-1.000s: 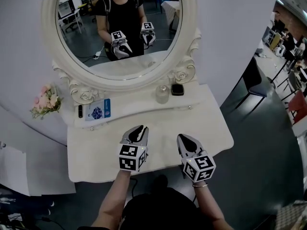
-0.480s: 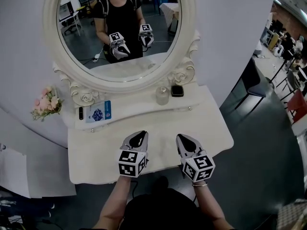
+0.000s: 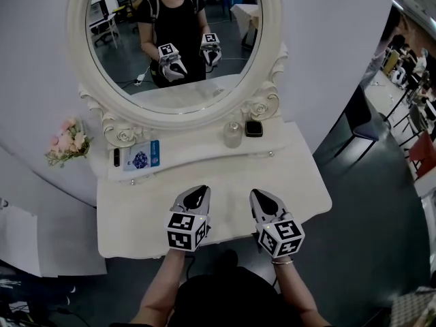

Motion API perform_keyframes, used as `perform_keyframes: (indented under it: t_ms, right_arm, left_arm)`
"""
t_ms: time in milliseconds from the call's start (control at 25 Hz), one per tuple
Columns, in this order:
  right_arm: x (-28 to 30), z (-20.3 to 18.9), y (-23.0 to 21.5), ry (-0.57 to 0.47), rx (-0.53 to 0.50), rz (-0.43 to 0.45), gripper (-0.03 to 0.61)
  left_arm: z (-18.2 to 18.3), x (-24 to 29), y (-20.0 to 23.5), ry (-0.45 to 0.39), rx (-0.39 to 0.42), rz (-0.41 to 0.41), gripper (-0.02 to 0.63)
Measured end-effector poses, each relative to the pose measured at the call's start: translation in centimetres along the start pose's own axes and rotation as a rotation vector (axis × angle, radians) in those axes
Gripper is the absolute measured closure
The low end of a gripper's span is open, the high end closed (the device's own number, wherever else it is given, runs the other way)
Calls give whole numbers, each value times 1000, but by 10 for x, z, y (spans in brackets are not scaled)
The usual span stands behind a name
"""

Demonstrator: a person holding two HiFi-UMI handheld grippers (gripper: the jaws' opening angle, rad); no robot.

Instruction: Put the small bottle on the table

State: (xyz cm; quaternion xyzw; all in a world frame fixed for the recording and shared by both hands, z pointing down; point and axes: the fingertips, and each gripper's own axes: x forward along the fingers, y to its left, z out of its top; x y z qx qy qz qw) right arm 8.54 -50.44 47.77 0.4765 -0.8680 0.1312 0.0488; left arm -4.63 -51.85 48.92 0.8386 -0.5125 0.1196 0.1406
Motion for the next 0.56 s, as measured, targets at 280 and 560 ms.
perform_keyframes:
  t_ms: [280,560]
  right_arm:
    - [-1,-1,-1,1,2,3,574]
    - [-4,-4,-1,6,4,5,574]
  left_arm:
    - [-1,-2,-1,-6,-4,3,586]
    - [-8,-1,-5,17,8,3,584]
